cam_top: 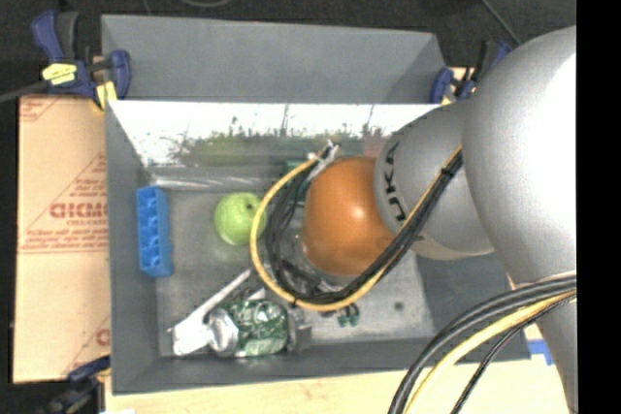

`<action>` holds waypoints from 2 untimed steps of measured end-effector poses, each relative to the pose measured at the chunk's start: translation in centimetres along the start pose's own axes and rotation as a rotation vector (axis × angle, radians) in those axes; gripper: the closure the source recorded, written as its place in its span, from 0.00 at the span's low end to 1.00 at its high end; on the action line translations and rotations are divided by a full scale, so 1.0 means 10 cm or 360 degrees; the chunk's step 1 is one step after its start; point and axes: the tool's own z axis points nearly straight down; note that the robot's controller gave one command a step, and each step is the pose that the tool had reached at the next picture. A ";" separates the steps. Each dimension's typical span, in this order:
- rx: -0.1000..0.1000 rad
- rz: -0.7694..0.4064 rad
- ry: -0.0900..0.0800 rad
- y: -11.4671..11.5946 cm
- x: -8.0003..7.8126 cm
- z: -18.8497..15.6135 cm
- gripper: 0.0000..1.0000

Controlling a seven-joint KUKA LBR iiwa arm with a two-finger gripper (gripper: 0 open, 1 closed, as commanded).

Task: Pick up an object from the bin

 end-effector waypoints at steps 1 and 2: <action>-0.0001 -0.0036 -0.0002 0.15 -0.04 0.00 0.00; -0.0004 -0.0032 0.0009 0.50 0.02 0.02 1.00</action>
Offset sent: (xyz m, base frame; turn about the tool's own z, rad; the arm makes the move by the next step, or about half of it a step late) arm -0.0153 0.0493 -0.0029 -0.0193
